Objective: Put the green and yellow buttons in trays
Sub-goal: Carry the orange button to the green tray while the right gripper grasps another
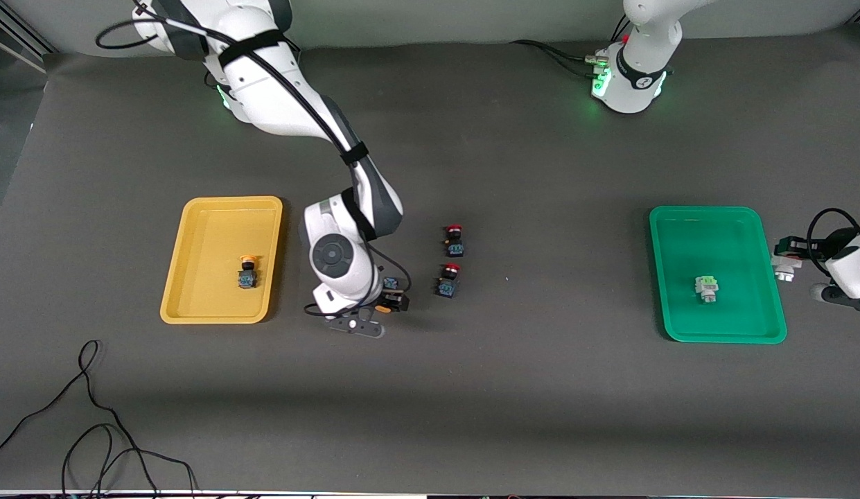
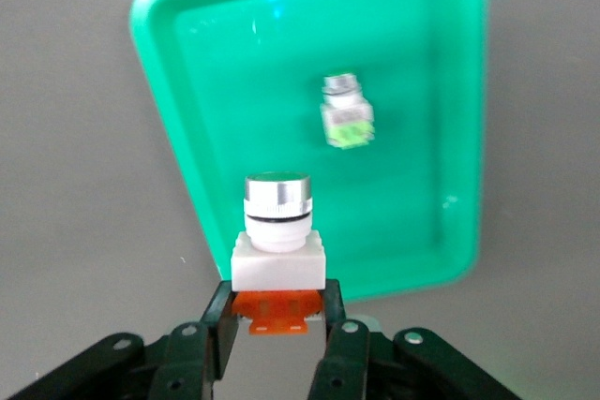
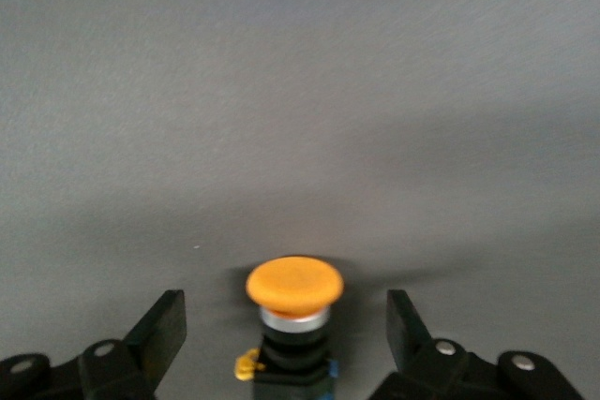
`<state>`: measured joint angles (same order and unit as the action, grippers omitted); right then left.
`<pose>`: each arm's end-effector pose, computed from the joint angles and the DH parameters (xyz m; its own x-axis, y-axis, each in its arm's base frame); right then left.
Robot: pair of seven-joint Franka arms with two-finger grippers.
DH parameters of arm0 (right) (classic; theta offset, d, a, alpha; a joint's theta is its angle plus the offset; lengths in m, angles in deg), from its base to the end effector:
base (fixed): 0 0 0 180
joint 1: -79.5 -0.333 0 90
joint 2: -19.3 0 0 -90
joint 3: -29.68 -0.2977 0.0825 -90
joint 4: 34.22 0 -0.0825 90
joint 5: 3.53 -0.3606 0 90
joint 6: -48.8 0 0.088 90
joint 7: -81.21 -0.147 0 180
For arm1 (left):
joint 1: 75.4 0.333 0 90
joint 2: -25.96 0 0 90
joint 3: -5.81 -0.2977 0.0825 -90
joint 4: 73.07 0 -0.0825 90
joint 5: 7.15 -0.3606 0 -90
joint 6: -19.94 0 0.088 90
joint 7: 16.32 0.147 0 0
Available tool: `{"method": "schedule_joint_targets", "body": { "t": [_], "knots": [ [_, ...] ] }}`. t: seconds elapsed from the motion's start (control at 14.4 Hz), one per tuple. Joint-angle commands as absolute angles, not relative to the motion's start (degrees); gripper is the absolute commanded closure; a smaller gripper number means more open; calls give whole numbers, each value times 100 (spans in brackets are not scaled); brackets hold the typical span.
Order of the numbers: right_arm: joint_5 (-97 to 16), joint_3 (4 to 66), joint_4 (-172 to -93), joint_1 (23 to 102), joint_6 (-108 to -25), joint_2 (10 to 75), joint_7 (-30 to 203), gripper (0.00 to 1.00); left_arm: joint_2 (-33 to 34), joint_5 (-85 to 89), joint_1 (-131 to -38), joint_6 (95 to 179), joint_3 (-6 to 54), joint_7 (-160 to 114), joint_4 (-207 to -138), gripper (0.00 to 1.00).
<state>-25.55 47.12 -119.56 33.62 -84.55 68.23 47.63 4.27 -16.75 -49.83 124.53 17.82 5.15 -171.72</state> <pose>0.5826 0.3650 0.1447 0.9693 -0.2456 -0.0074 -0.2456 -0.9672 -0.0646 0.5626 0.1630 0.3072 0.9432 -0.1937 -0.2699 -0.1920 -0.9808 0.0328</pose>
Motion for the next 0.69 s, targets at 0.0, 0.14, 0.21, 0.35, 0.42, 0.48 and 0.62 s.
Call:
{"method": "schedule_joint_targets", "body": {
  "t": [0.0,0.14,0.21,0.35,0.42,0.48,0.62],
  "knots": [
    [-2735,4708,-11780,3353,-8444,6852,4658,11,539,-1805,-4632,13854,1855,434,-18370,100],
    [-2735,4708,-11806,3353,-8444,6852,4649,72,408,-1805,-4604,14245,1855,416,-18592,100],
    [-2735,4717,-11815,3336,-8444,6852,4519,100,329,-1814,-4604,14289,1855,399,-18593,100],
    [-2691,4717,-11798,3292,-8444,6852,4271,100,214,-1892,-4631,14482,1794,215,-18593,100],
    [-2665,4717,-11798,3292,-8444,6852,4306,100,101,-1980,-4631,14526,1794,49,-18593,100],
    [-2665,4717,-11789,3292,-8444,6843,4315,100,4,-2033,-4631,14683,1794,-92,-18593,99],
    [-2647,4761,-11780,3361,-8348,6747,4341,100,-111,-2051,-4631,14790,1794,-164,-18584,94]
  ]
}}
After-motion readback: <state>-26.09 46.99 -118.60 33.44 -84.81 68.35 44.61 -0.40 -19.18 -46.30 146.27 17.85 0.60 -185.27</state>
